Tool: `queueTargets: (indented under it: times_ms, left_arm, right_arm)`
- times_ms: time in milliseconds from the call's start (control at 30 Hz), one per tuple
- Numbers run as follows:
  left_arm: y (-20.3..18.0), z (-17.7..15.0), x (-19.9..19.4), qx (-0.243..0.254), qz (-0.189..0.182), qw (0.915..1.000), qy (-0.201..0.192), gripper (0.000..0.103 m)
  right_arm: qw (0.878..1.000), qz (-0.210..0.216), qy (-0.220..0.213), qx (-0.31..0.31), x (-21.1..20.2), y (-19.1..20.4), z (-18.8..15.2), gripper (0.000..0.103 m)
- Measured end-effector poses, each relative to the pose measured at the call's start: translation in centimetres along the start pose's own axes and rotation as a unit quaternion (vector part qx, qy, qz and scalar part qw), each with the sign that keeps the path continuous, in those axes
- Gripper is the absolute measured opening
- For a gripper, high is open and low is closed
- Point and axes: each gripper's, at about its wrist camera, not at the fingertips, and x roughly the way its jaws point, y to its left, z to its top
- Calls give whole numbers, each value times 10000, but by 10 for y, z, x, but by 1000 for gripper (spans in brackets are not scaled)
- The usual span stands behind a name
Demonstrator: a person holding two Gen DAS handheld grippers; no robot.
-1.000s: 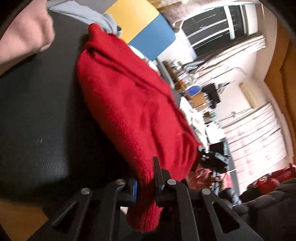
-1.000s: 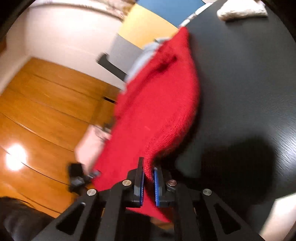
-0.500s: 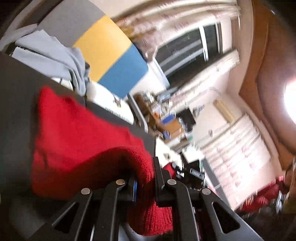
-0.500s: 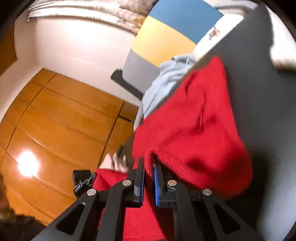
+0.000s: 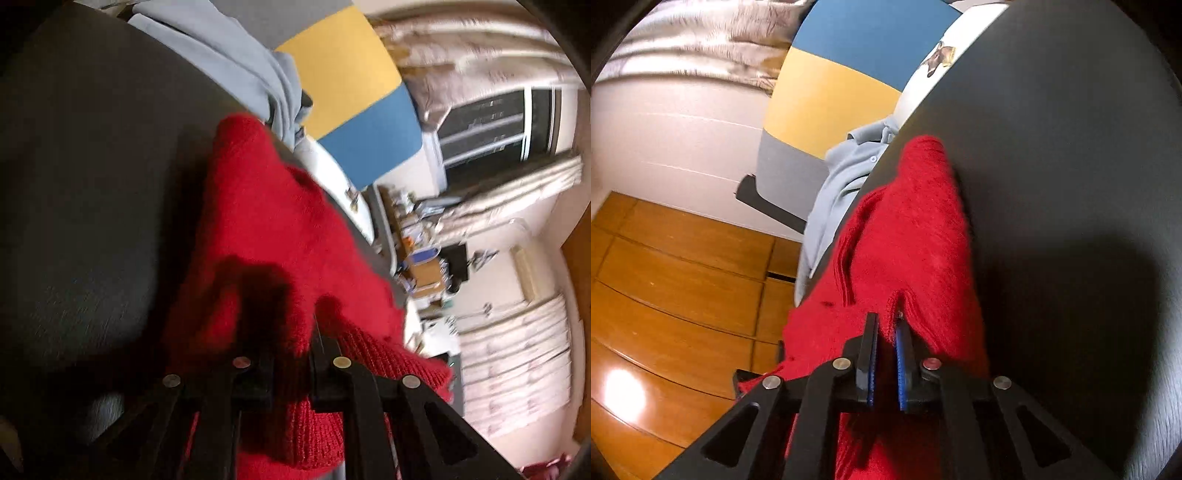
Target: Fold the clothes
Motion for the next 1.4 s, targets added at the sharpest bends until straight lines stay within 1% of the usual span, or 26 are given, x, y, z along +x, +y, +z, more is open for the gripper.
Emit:
queueTargets:
  times_ms: [133,167,200,267,333,400,467,567,600,633,700,767,833,900,933,967,1033,1067,1100,1133,1200,1233,1300,1333,1367,1400]
  left_arm:
    - [-1,-15,-15,-32,-3,10000,15,11]
    - [-5,-16,-15,-7,-16,10000,28,11]
    - [-9,-16,-14,32,-29,10000,52,11]
    - [-16,-14,-13,45,-125,9998,158,12]
    - [-25,-13,-12,65,-221,9995,221,12]
    - [-33,-13,-13,231,-182,9991,307,13]
    - [-42,-14,-12,432,-107,9980,443,14]
    - [-54,-16,-9,790,133,9948,633,12]
    - [-56,-15,-9,826,119,9945,633,12]
    - [-57,-12,-10,792,12,9951,592,13]
    - [-58,-6,-12,725,-201,9959,510,12]
    - [-57,1,-15,560,-461,9967,356,12]
    - [-47,12,-19,170,-816,9965,80,12]
    - [-31,20,-16,-394,-1225,9917,-65,12]
    - [-23,23,-13,-635,-1391,9882,-107,15]
    - [-17,25,-10,-837,-1492,9852,-135,24]
    - [-4,28,-3,-1248,-1651,9782,-196,29]
    - [0,29,0,-1384,-1726,9749,-233,29]
    - [3,30,0,-1424,-1738,9740,-303,30]
    - [3,30,0,-1384,-1687,9753,-352,30]
    - [-1,33,5,-1206,-1474,9813,-275,30]
    - [-2,33,7,-1141,-1386,9835,-208,30]
    - [-4,34,10,-1000,-1219,9874,-91,30]
    - [-4,34,11,-957,-1172,9885,-59,30]
    - [-5,34,12,-934,-1151,9889,-32,30]
    - [-4,34,12,-930,-1140,9891,-21,30]
  right_arm:
    - [9996,168,225,-37,-23,7,-27,13]
    - [9992,284,292,-61,-28,12,-31,24]
    - [9987,379,314,-92,-31,16,-30,44]
    - [9972,586,349,-297,-31,32,-31,69]
    - [9940,690,605,-598,-26,53,-35,70]
    - [9898,563,1029,-809,-17,66,-40,70]
    - [9833,270,1465,-1044,-6,73,-51,70]
    - [9770,-18,1627,-1380,4,75,-57,68]
    - [9763,-39,1617,-1435,7,77,-56,64]
    - [9761,-10,1571,-1500,13,81,-53,60]
    - [9764,195,1449,-1588,19,89,-45,47]
    - [9795,379,1187,-1584,23,95,-34,43]
    - [9852,597,803,-1394,23,93,-22,37]
    - [9906,860,354,-1001,21,84,-7,36]
    - [9918,990,129,-802,19,79,1,36]
    - [9918,1119,-96,-603,18,74,8,36]
    - [9895,1376,-425,-138,21,62,23,38]
    - [9905,1278,-516,-12,25,57,29,45]
    - [9918,1117,-612,72,28,54,34,57]
    - [9929,971,-677,73,31,53,37,58]
    - [9948,742,-696,58,37,53,38,58]
    - [9963,497,-692,-119,39,59,37,58]
    - [9940,-41,-687,-846,21,72,36,58]
    - [9885,-325,-670,-1316,7,78,36,58]
    - [9797,-624,-619,-1802,-2,85,31,60]
    - [9675,-925,-558,-2287,-9,93,24,65]
